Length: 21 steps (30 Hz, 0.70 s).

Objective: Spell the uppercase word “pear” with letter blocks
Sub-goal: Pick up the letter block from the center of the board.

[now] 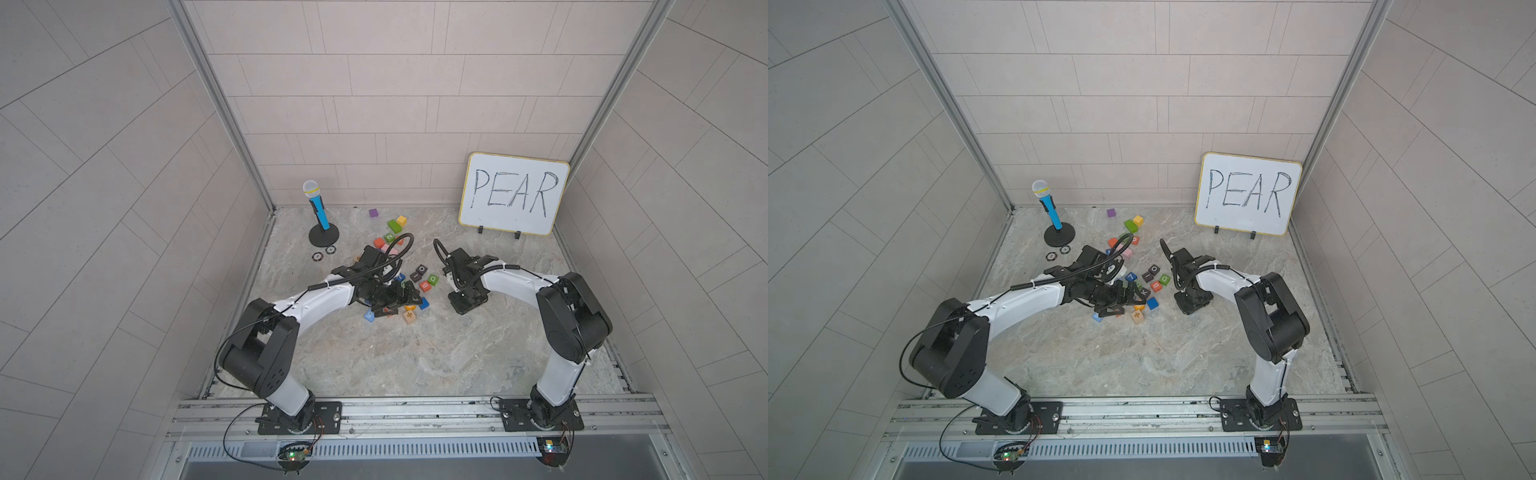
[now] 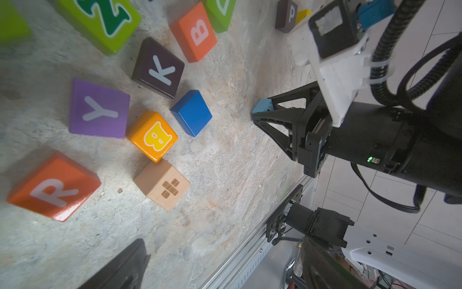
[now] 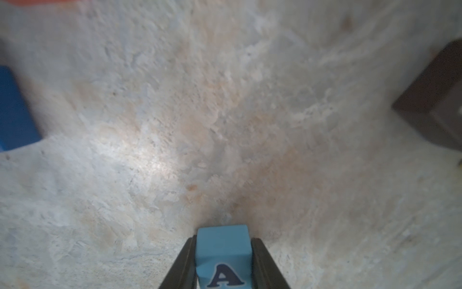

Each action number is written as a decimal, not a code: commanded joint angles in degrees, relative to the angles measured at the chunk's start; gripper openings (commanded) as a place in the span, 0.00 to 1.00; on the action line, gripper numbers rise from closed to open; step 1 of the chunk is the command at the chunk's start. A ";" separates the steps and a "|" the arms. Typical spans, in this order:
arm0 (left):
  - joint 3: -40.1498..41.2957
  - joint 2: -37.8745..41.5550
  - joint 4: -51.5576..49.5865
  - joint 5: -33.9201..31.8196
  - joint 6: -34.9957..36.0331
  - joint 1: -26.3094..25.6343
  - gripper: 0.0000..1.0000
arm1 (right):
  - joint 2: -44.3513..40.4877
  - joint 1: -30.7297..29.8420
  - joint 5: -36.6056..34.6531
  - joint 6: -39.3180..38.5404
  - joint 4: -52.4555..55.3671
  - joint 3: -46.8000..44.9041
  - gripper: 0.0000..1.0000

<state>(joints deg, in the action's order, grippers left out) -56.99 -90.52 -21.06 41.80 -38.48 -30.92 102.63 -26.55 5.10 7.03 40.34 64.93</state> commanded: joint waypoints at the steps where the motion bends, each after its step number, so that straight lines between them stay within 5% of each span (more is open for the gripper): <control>1: -1.81 0.54 -2.07 -1.34 1.46 -0.11 1.00 | -1.32 0.31 0.19 -0.10 0.56 -0.24 0.29; 7: -6.03 0.59 -6.31 -4.30 2.90 -0.24 1.00 | -5.77 2.43 -2.03 0.78 4.39 2.16 0.25; 21: -25.16 -12.29 -7.90 -10.24 1.11 -10.28 1.00 | -8.91 23.08 -1.04 3.34 2.47 8.10 0.24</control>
<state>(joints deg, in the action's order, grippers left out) -79.00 -100.42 -27.73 33.71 -36.71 -39.81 92.71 -5.06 3.64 9.56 42.81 72.14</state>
